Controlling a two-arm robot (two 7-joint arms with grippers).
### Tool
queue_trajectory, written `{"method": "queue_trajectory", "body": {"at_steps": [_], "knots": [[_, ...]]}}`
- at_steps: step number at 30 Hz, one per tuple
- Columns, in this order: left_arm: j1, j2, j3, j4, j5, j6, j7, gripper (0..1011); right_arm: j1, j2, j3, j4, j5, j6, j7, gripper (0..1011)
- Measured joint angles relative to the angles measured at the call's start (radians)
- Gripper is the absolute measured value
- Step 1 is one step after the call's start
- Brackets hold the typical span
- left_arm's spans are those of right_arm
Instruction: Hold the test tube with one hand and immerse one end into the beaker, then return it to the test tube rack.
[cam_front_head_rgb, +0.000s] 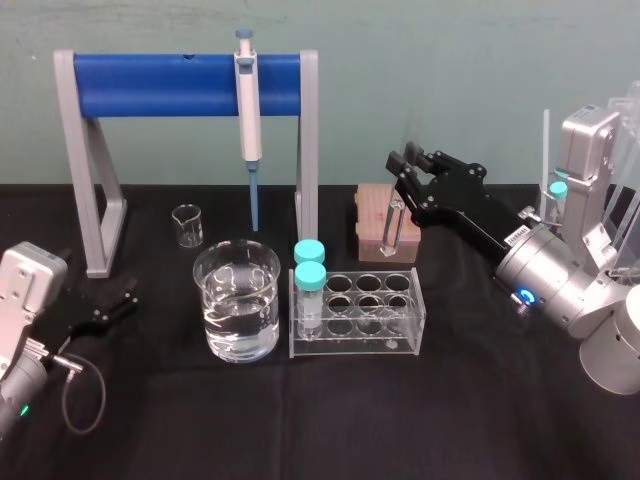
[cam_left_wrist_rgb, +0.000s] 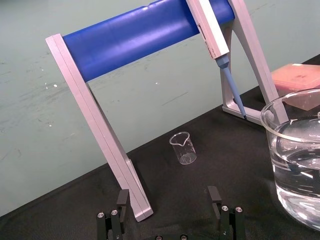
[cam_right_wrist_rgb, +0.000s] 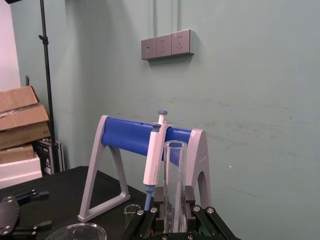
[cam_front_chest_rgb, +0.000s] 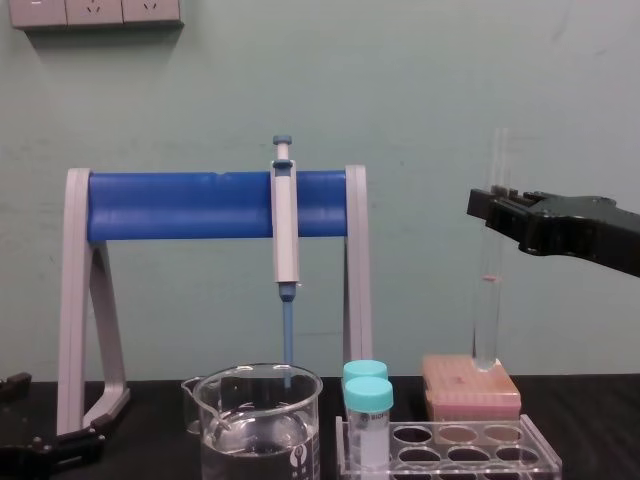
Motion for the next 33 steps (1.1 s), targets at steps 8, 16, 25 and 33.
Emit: {"method": "queue_trajectory", "body": {"at_steps": [8,16,25,33], "knots": [[0.0,0.0,0.0,0.0,0.0,0.0,0.0,1000,0.008,-0.004,-0.004,0.006,-0.003,0.001,0.005,226],[0.0,0.0,0.0,0.0,0.0,0.0,0.0,1000,0.063,-0.03,-0.033,0.027,-0.004,-0.033,0.049,226],[0.0,0.0,0.0,0.0,0.0,0.0,0.0,1000,0.147,-0.092,-0.111,0.066,0.022,-0.073,0.141,226],[0.0,0.0,0.0,0.0,0.0,0.0,0.0,1000,0.189,-0.129,-0.179,0.113,0.054,-0.082,0.204,226]]}}
